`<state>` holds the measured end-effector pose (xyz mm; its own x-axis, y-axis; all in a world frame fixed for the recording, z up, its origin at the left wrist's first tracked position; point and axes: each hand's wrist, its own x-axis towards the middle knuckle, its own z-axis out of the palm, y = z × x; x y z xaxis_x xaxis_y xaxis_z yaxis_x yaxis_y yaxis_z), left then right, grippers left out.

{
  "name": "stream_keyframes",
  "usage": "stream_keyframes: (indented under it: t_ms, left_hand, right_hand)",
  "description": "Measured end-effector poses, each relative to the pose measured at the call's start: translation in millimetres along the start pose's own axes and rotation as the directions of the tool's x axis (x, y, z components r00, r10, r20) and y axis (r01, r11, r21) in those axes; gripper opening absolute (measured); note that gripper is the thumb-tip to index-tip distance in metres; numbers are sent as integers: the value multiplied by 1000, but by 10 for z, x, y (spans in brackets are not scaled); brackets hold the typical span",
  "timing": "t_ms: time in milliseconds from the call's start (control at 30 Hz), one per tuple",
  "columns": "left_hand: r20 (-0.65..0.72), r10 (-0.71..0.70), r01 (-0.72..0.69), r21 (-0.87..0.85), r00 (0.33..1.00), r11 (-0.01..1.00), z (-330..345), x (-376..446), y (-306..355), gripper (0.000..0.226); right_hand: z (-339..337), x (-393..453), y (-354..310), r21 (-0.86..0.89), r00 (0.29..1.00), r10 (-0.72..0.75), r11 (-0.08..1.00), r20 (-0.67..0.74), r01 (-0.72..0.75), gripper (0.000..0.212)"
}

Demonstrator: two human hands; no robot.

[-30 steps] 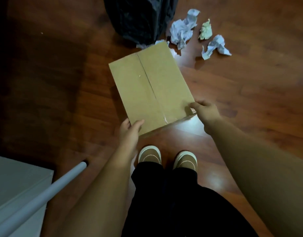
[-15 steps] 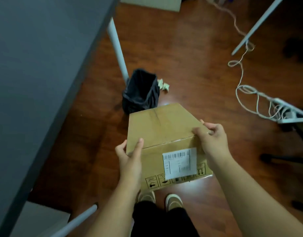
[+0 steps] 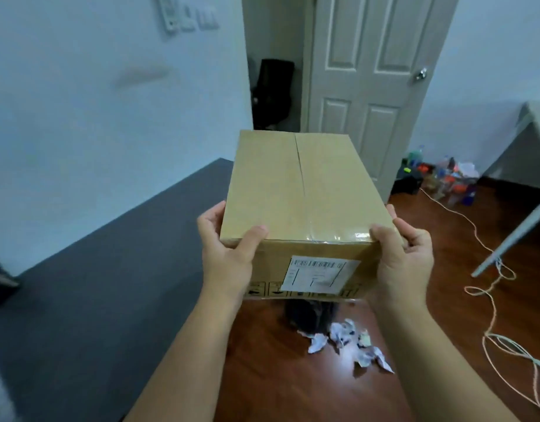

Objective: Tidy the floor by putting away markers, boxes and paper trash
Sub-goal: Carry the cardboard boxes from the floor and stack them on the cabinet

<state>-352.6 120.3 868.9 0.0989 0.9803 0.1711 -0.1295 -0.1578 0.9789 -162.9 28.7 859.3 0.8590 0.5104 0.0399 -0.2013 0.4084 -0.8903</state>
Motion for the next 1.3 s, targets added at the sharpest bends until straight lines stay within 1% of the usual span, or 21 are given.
stream_keyframes:
  t_ms: [100, 200, 300, 367, 467, 600, 700, 733, 767, 800, 833, 867, 900, 933, 967, 1000, 1067, 1167, 1233, 1300]
  left_hand:
    - [-129, 94, -96, -7, 987, 995, -568, -31, 431, 56]
    - [-249, 184, -178, 47, 951, 983, -1257, -99, 797, 54]
    - [-397, 260, -255, 66, 880, 965, -2034, -194, 1131, 54]
    - [-470, 310, -299, 100, 826, 949, -2517, -273, 1315, 58]
    - [-560, 358, -310, 182, 747, 933, -3311, -431, 1572, 61]
    - [-674, 377, -271, 263, 635, 926, -4374, -638, 1825, 58]
    - [-734, 418, -248, 336, 536, 909, -5023, -730, 1886, 59]
    - [-754, 436, -219, 378, 492, 900, -5212, -752, 1855, 60]
    - [-770, 479, -152, 460, 421, 875, -5392, -767, 1789, 63]
    - [-768, 538, -42, 561, 347, 827, -5566, -776, 1695, 67]
    - [-755, 586, 83, 631, 294, 771, -5726, -781, 1585, 74]
    - [-751, 603, 192, 655, 269, 731, -5867, -784, 1474, 84]
    - [-753, 602, 267, 657, 266, 705, -5997, -782, 1361, 93]
    - [-754, 595, 322, 657, 278, 682, -6114, -782, 1254, 99]
    - [-756, 583, 368, 654, 298, 661, -6221, -775, 1155, 102]
    - [-758, 568, 405, 652, 322, 641, -6320, -766, 1068, 104]
    - [-748, 552, 465, 662, 368, 587, -6455, -741, 932, 105]
    - [-709, 572, 493, 701, 412, 515, -6511, -705, 829, 106]
    - [-706, 573, 487, 705, 415, 515, -6469, -676, 815, 104]
    - [-720, 560, 459, 694, 411, 555, -6356, -639, 808, 102]
  right_hand:
    - [597, -312, -103, 40, 990, -12, 999, 144, 6, 30]
    - [1214, -771, -70, 122, 962, 17, 991, 273, -52, 29]
    - [1878, -1340, -34, 154, 908, 44, 981, 416, -118, 29]
    - [2278, -1718, -1, 173, 869, 52, 972, 492, -156, 30]
    - [2884, -2350, 109, 178, 788, 78, 956, 611, -232, 31]
    - [3648, -3232, 337, 156, 663, 116, 929, 740, -336, 32]
    - [4110, -3787, 564, 103, 564, 134, 924, 814, -369, 33]
    - [4237, -3938, 657, 62, 522, 147, 930, 840, -362, 32]
    - [4347, -4072, 764, 5, 474, 164, 942, 865, -335, 29]
    - [4438, -4190, 890, -64, 421, 187, 955, 888, -290, 27]
    - [4506, -4298, 1023, -133, 362, 213, 963, 908, -234, 27]
    - [4551, -4406, 1161, -191, 295, 234, 967, 926, -169, 31]
    - [4574, -4504, 1300, -224, 229, 241, 970, 943, -98, 38]
    - [4586, -4591, 1433, -239, 177, 239, 971, 955, -26, 46]
    - [4596, -4658, 1552, -249, 149, 240, 968, 959, 41, 54]
    - [4618, -4697, 1660, -265, 145, 250, 959, 957, 98, 59]
    - [4700, -4709, 1843, -326, 158, 298, 925, 941, 196, 64]
    - [4829, -4687, 2025, -399, 179, 357, 850, 917, 345, 59]
    - [4872, -4666, 2072, -389, 183, 344, 827, 921, 405, 58]
    - [4867, -4634, 2077, -364, 146, 334, 835, 931, 413, 59]
